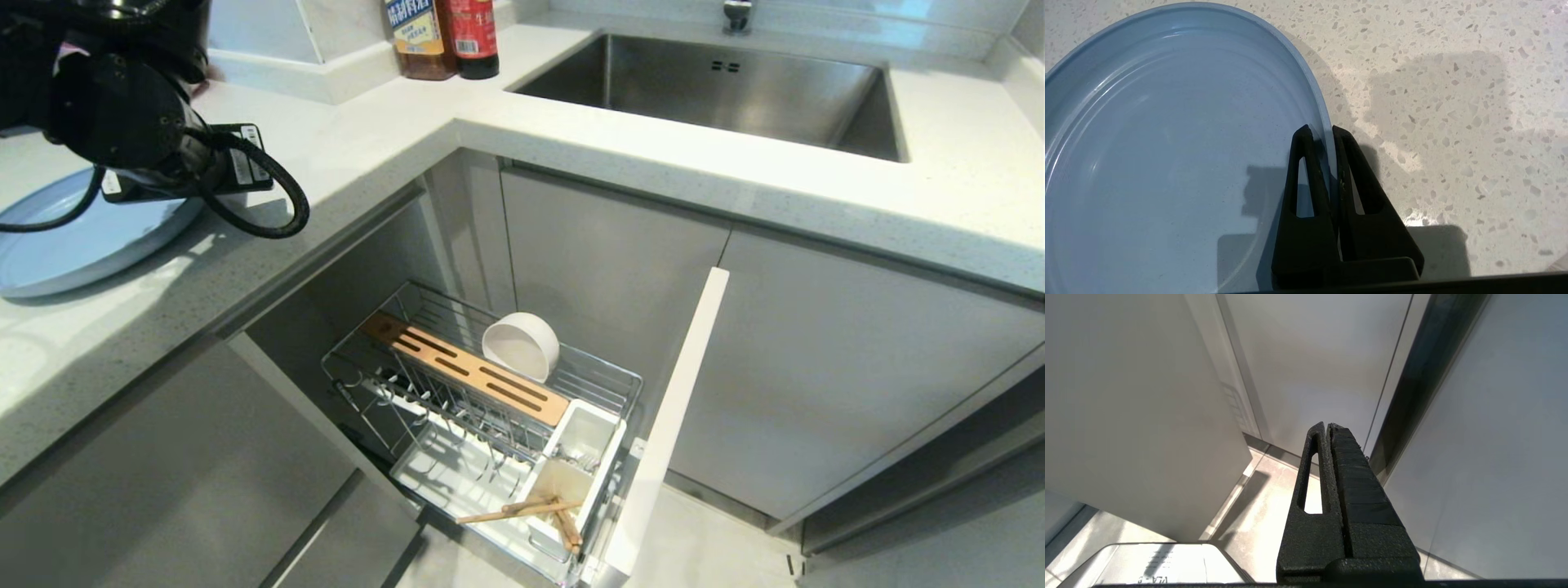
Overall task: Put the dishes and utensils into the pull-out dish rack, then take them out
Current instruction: Pick up the plate and place it in the cupboard
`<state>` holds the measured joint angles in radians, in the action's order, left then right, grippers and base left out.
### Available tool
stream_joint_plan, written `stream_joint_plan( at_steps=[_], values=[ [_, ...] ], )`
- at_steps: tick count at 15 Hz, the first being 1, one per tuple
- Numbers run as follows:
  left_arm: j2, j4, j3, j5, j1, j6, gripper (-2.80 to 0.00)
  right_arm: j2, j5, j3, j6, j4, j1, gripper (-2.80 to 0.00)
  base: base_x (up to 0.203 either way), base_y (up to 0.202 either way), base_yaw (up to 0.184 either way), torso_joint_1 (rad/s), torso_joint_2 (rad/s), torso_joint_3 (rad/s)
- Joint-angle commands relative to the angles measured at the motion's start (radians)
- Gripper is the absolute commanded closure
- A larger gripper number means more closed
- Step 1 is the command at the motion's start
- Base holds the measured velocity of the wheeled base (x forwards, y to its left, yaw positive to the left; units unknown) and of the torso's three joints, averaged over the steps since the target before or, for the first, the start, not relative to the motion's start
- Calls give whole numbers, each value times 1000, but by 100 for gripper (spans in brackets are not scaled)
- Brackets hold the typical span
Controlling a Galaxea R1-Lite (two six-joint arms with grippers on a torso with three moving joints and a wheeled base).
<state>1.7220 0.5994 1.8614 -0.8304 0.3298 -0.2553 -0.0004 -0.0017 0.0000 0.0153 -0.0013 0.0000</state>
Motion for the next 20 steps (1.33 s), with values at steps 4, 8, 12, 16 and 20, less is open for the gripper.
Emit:
stream_joint_plan(
  at_steps=[4, 8, 12, 16, 20],
  values=[
    [-101, -4, 1, -7, -1, -3, 0, 0, 0, 2, 0, 0, 0, 0, 0, 0, 0, 0, 0, 0],
    [-193, -167, 33, -6, 2, -32, 0, 0, 0, 2, 0, 0, 0, 0, 0, 0, 0, 0, 0, 0],
    [-271, -406, 26, 25, 6, -37, 0, 0, 0, 2, 0, 0, 0, 0, 0, 0, 0, 0, 0, 0],
    [-284, -477, 39, 31, 103, -66, 0, 0, 0, 2, 0, 0, 0, 0, 0, 0, 0, 0, 0, 0],
    [-297, -565, 42, 33, 359, -70, 0, 0, 0, 1, 0, 0, 0, 0, 0, 0, 0, 0, 0, 0]
  ],
)
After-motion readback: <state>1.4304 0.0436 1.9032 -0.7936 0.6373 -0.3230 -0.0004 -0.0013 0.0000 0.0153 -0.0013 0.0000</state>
